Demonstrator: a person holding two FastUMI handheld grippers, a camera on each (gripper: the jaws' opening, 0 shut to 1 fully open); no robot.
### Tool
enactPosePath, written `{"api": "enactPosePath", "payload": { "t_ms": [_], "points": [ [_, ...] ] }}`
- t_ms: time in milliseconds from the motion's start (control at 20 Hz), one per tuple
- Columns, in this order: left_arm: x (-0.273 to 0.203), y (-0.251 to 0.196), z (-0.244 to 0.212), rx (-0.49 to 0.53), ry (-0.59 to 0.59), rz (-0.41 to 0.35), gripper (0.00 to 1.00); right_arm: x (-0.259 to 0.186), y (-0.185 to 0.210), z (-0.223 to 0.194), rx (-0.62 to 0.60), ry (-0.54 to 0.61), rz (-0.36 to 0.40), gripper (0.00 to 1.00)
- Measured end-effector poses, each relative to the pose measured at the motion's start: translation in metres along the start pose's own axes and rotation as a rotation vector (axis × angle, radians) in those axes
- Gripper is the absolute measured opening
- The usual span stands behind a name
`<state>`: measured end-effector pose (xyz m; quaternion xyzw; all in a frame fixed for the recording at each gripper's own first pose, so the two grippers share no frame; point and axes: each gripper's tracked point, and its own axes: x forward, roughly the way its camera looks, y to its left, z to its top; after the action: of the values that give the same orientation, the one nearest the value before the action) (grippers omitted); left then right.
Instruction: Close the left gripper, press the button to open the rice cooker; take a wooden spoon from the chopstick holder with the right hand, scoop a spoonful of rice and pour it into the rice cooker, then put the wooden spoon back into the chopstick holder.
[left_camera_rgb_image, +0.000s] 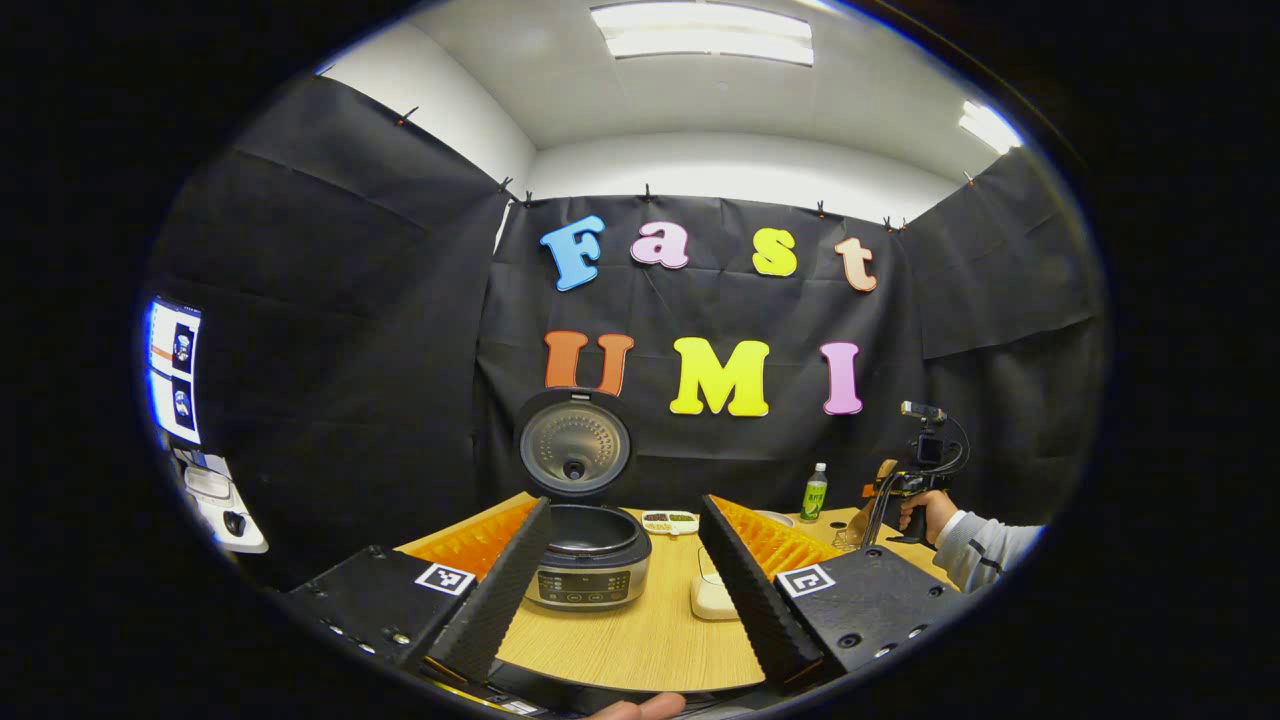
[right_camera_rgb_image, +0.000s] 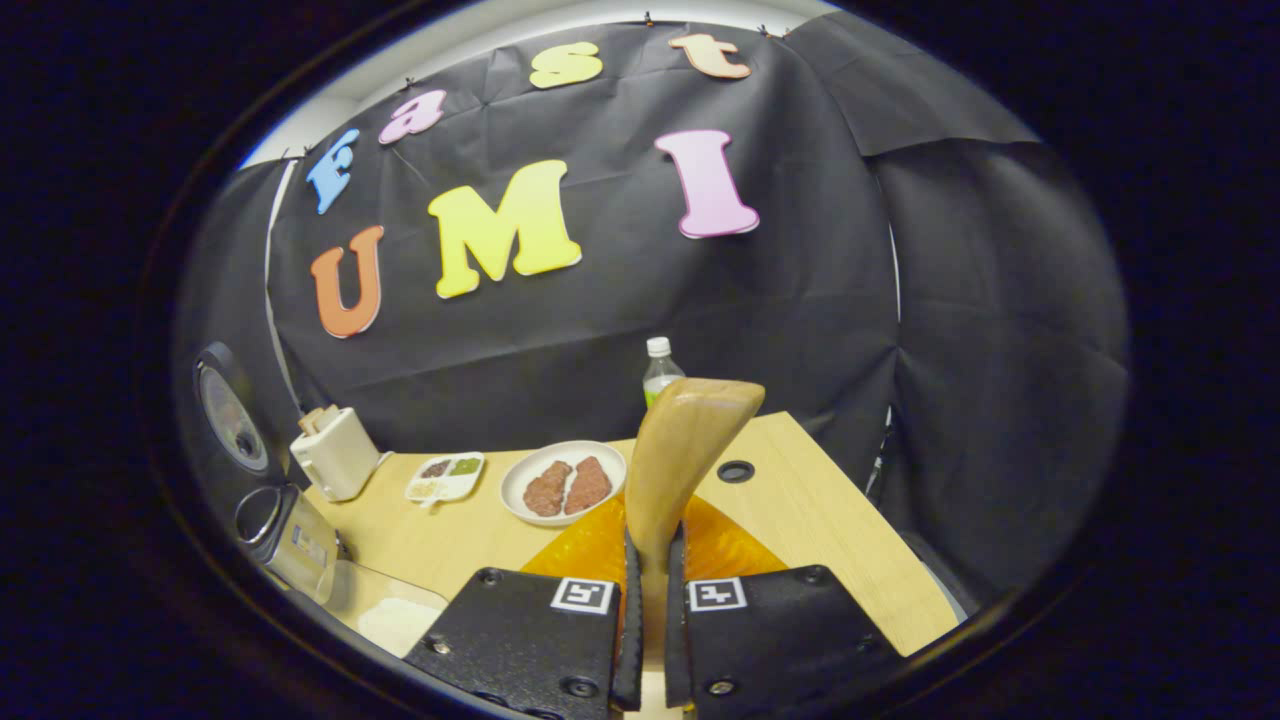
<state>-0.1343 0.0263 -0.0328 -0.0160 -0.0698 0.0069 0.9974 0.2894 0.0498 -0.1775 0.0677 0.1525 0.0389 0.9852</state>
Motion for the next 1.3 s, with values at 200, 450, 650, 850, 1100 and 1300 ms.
{"api": "enactPosePath", "payload": {
  "t_ms": [200, 450, 650, 850, 1100, 1300],
  "points": [
    [-0.007, 0.007, -0.001, -0.011, 0.01, 0.006, 0.94, -0.026, 0.032, 0.019, -0.037, -0.048, 0.032, 0.14],
    [-0.015, 0.019, 0.003, -0.017, -0.003, 0.027, 0.94, -0.049, 0.093, 0.019, -0.06, -0.074, 0.116, 0.14],
    [-0.015, 0.019, -0.002, 0.003, 0.012, 0.018, 0.94, -0.063, 0.144, 0.006, -0.121, -0.117, 0.165, 0.14],
    [-0.018, 0.02, -0.005, 0.02, 0.02, 0.012, 0.94, -0.07, 0.184, -0.025, -0.163, -0.118, 0.19, 0.14],
    [-0.023, 0.034, -0.003, -0.006, 0.01, 0.039, 0.94, -0.071, 0.206, -0.07, -0.238, -0.153, 0.09, 0.14],
    [-0.023, 0.041, -0.005, -0.017, 0.015, 0.053, 0.94, -0.068, 0.233, -0.107, -0.285, -0.145, 0.094, 0.14]
  ]
}}
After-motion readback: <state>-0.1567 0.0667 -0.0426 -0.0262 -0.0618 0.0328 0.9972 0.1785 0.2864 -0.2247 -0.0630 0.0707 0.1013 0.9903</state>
